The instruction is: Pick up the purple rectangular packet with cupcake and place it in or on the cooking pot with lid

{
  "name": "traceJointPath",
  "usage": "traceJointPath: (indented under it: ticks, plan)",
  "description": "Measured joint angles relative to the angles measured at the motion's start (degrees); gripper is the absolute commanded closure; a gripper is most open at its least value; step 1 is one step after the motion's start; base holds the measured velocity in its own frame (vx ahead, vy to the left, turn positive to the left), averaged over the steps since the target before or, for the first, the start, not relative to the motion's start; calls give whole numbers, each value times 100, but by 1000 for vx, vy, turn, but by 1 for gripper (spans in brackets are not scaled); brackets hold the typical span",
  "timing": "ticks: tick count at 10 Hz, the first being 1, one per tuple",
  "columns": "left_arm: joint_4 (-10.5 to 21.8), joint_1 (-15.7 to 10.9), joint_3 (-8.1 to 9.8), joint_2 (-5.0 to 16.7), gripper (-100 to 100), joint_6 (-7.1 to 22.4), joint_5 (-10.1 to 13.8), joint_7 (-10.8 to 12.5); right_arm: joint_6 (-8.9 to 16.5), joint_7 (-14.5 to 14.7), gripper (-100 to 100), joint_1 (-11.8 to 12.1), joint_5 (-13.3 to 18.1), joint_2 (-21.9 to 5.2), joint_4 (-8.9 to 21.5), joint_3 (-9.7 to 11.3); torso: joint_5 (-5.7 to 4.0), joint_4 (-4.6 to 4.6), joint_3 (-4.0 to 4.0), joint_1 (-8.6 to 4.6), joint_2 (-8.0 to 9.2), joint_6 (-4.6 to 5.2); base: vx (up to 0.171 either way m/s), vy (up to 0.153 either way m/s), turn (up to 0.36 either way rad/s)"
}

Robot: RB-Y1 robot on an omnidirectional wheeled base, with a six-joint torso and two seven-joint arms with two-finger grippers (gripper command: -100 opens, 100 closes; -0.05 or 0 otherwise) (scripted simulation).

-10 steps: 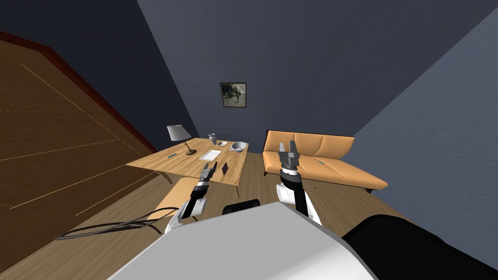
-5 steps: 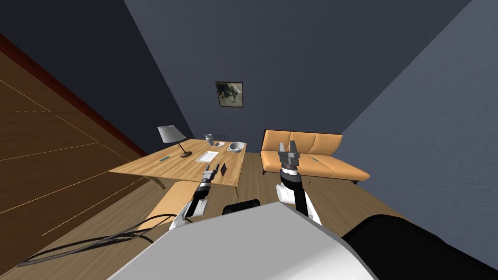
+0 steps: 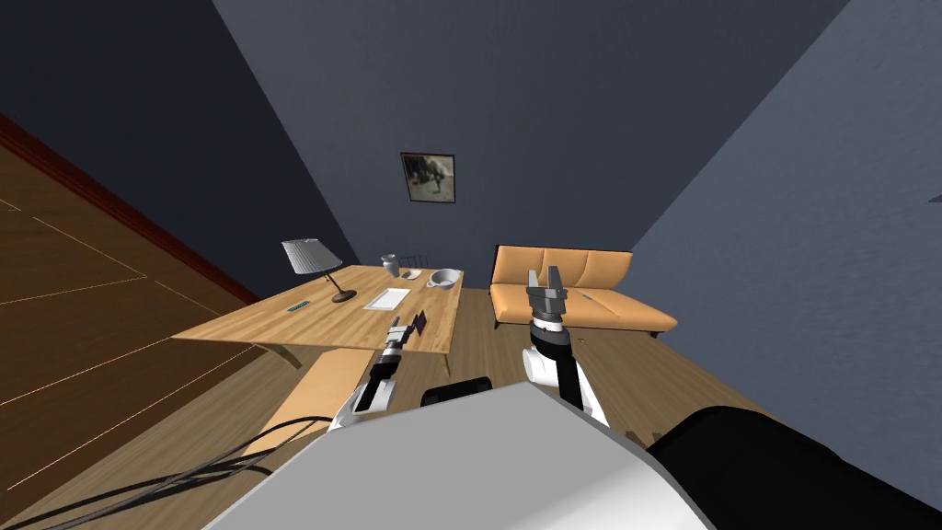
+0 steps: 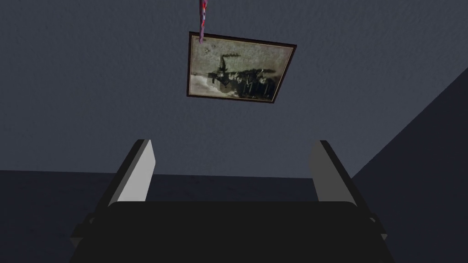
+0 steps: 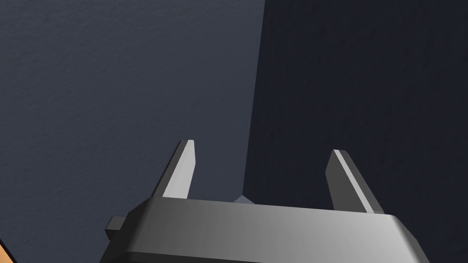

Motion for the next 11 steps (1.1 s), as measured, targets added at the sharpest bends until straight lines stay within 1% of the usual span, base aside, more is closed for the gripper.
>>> traceJointPath:
  ticks: [1, 2, 4, 5, 6, 8, 10, 11]
  plan:
    - [191, -82, -1, -15, -100, -47, -4, -132, 0, 0, 0, 0, 0, 0, 0, 0, 0, 1, 0, 1, 0, 2, -2, 29, -62]
    - [298, -106, -6, -18, -100, -41, -8, -215, 0, 0, 0, 0, 0, 0, 0, 0, 0, 0, 1, 0, 1, 0, 0, 35, -112]
    - [690, -251, -3, -56, -100, -135, -12, -434, 0, 0, 0, 0, 0, 0, 0, 0, 0, 0, 0, 1, 0, 0, 1, 37, -74]
    - [801, -278, -10, -83, -100, -133, -20, -552, 0, 0, 0, 0, 0, 0, 0, 0, 0, 0, 0, 4, -1, 1, 6, 37, -52]
    - [947, -309, -10, -88, -100, -151, -22, -629, 0, 0, 0, 0, 0, 0, 0, 0, 0, 0, -1, 3, -1, -1, 5, 42, -96]
    - [1290, -457, -1, -108, -100, -213, -20, -803, 0, 0, 0, 0, 0, 0, 0, 0, 1, 0, 0, 4, 0, -1, 0, 45, -53]
    - [1534, -520, -1, -160, -100, -231, -26, -980, 0, 0, 0, 0, 0, 0, 0, 0, 1, 0, 0, 4, 0, -1, 3, 42, -62]
    - [1733, -603, 7, -191, -100, -275, -25, -1081, 0, 0, 0, 0, 0, 0, 0, 0, 1, 0, -1, 5, -2, 0, 14, 65, -82]
